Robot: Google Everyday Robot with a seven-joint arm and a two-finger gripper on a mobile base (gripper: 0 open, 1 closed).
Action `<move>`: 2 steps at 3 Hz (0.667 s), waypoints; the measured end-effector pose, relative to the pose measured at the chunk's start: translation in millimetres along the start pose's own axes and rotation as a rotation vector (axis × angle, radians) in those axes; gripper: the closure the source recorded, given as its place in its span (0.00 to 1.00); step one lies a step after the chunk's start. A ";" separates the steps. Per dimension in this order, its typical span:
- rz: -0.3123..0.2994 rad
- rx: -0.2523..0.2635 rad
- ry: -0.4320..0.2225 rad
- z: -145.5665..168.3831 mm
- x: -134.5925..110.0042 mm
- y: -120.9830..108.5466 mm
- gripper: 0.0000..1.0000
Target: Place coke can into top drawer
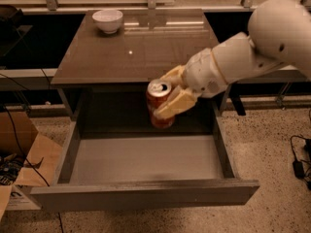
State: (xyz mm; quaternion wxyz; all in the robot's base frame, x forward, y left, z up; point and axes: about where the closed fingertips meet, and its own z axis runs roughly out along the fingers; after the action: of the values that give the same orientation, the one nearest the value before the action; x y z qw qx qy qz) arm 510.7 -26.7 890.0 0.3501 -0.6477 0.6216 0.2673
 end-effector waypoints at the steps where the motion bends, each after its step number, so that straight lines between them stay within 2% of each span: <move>1: 0.127 -0.061 -0.006 63.6 60.2 22.8 1.00; 2: 0.218 -0.072 -0.034 115.3 100.5 27.4 1.00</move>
Offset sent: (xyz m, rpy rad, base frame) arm -0.0011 0.0442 -0.2282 0.0930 0.3041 -0.1377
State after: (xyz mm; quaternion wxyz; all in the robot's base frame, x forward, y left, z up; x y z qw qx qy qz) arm 502.3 2.2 737.6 0.3061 -0.5837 0.6723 0.3371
